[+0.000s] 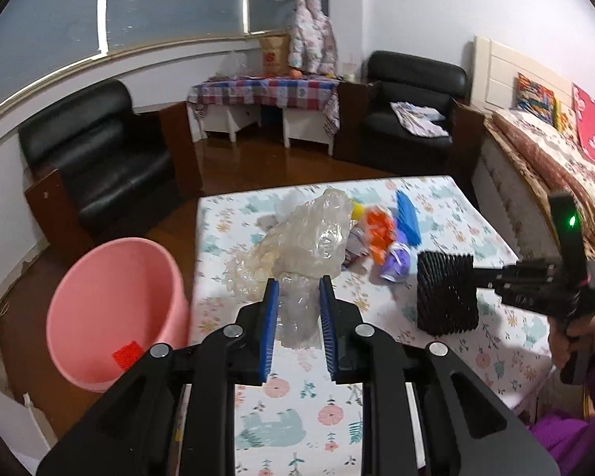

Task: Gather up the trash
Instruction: 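Grasp the clear plastic bag with the left tool while the right tool grasps the black mesh pad, then lift the clear bag and black pad and carry both over the pink bucket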

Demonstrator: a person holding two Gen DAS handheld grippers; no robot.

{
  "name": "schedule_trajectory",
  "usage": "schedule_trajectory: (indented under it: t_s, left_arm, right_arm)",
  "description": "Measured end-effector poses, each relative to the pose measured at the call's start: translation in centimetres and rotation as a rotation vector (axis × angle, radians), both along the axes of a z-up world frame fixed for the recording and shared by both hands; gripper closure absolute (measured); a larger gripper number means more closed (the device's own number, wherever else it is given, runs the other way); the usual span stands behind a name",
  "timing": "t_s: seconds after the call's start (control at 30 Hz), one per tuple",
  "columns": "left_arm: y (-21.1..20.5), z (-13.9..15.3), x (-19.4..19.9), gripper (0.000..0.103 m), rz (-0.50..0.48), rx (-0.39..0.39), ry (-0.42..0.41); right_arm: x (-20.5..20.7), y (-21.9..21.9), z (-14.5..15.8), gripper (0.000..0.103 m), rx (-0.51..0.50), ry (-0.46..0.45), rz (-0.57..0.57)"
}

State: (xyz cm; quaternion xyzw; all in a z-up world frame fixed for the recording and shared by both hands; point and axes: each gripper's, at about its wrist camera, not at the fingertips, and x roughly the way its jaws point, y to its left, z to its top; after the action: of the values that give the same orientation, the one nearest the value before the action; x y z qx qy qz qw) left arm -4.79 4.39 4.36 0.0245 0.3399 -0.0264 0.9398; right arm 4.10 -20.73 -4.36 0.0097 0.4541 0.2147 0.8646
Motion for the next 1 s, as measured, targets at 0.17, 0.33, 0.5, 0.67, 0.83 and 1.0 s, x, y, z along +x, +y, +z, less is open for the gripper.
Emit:
schedule_trajectory:
  t_s: [0.17, 0.33, 0.5, 0.67, 0.83, 1.0]
  left_arm:
    - [1.7, 1.3, -1.0, 0.083, 0.054, -0.02, -0.025]
    - [2.4, 0.8, -1.2, 0.083, 0.044, -0.066, -0.019]
    - [2.5, -0.6, -0.2, 0.083, 0.002, -0.116, 0.0]
    - [2.0, -2.2, 1.7, 0.083, -0.06, -0.122, 0.024]
    - [1.7, -3.4, 3.8, 0.083, -0.108, -0.152, 0.035]
    - [1.9, -4.4, 5.6, 0.083, -0.147, -0.198, 0.052]
  right_arm:
    - [0.6, 0.6, -1.0, 0.094, -0.026, 0.008, -0.004]
    - [0.7, 0.6, -1.1, 0.078, -0.015, 0.018, -0.036]
    - [0.7, -0.6, -0.9, 0.058, -0.004, 0.029, -0.086]
    - [0.2, -1.4, -1.2, 0.056, 0.063, 0.086, -0.135]
    - [-0.3, 0.1, -2.3, 0.056, 0.092, 0.121, -0.147]
    - [-0.5, 1.6, -2.3, 0.065, -0.005, 0.072, -0.139]
